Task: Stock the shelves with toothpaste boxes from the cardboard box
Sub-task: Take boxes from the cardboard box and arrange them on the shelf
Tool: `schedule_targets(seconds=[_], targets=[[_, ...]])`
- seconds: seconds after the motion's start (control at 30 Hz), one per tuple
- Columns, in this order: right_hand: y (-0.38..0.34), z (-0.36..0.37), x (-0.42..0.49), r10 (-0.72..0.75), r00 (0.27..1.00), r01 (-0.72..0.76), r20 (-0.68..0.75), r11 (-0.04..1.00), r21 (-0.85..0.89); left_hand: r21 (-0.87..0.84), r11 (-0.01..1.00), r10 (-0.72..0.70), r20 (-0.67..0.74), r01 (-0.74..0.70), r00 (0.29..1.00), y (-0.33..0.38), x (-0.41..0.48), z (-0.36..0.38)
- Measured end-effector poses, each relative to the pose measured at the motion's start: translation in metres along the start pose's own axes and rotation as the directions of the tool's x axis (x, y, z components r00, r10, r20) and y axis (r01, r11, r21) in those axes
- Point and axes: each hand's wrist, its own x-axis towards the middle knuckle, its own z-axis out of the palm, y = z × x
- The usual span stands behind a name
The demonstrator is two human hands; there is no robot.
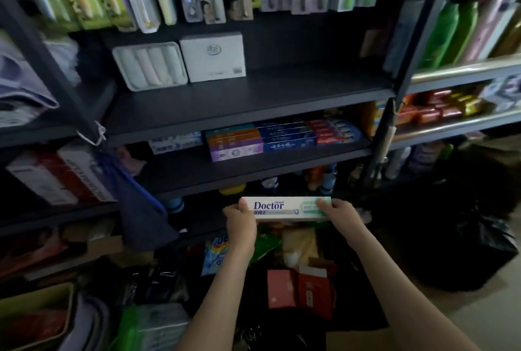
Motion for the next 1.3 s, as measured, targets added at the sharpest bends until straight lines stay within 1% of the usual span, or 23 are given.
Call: schedule_targets(seconds=[0.13, 0.23, 0.33, 0.43, 0.53, 0.67, 0.73, 0.8, 0.9, 1.0, 1.1, 1.2, 1.27, 1.3], targets=[[-0.032, 0.026, 0.038, 0.01, 0.996, -0.009, 0.092, 1.0, -0.018, 0.068, 0.996, 0.061, -0.09, -0.055, 0.994, 0.017, 0.037, -0.01], [-0.053, 0.043, 0.074, -0.026, 0.994, 0.034, 0.105, 0.996, -0.079, 0.158, 0.984, 0.096, -0.104, -0.079, 0.99, 0.025, 0.071, -0.008], [-0.069, 0.066, 0.12, -0.131, 0.988, 0.139, 0.081, 0.984, -0.108, 0.212, 0.972, 0.123, -0.087, -0.102, 0.989, 0.018, 0.126, 0.0], [-0.076, 0.102, 0.171, -0.234, 0.972, 0.235, 0.021, 0.967, -0.096, 0.2, 0.971, 0.147, -0.081, -0.129, 0.986, 0.005, 0.189, 0.013], [-0.071, 0.141, 0.221, -0.317, 0.948, 0.315, -0.016, 0.947, -0.057, 0.187, 0.957, 0.234, -0.053, -0.22, 0.971, -0.009, 0.243, 0.025], [-0.057, 0.184, 0.27, -0.396, 0.918, 0.396, 0.013, 0.915, -0.072, 0.239, 0.942, 0.264, -0.088, -0.237, 0.961, -0.023, 0.298, 0.026], [-0.052, 0.198, 0.282, -0.424, 0.904, 0.427, 0.055, 0.898, -0.104, 0.272, 0.935, 0.267, -0.112, -0.229, 0.957, -0.029, 0.318, 0.022], [-0.048, 0.207, 0.291, -0.456, 0.888, 0.46, 0.058, 0.876, -0.145, 0.3, 0.926, 0.269, -0.101, -0.229, 0.958, -0.03, 0.33, 0.018], [-0.046, 0.211, 0.304, -0.483, 0.875, 0.462, -0.022, 0.849, -0.257, 0.279, 0.92, 0.296, -0.031, -0.276, 0.955, -0.024, 0.34, 0.02], [-0.044, 0.209, 0.313, -0.477, 0.872, 0.413, -0.111, 0.838, -0.356, 0.241, 0.924, 0.303, 0.011, -0.297, 0.953, -0.016, 0.348, 0.024], [-0.043, 0.208, 0.317, -0.457, 0.878, 0.376, -0.141, 0.842, -0.388, 0.207, 0.933, 0.299, 0.014, -0.296, 0.954, -0.016, 0.353, 0.026], [-0.044, 0.208, 0.317, -0.456, 0.878, 0.366, -0.147, 0.836, -0.408, 0.214, 0.932, 0.296, 0.018, -0.292, 0.955, -0.016, 0.35, 0.029], [-0.044, 0.207, 0.315, -0.46, 0.876, 0.37, -0.148, 0.835, -0.406, 0.225, 0.942, 0.261, -0.017, -0.251, 0.965, -0.015, 0.346, 0.03], [-0.044, 0.206, 0.313, -0.466, 0.872, 0.377, -0.152, 0.836, -0.399, 0.251, 0.941, 0.251, -0.062, -0.228, 0.966, -0.014, 0.343, 0.031]])
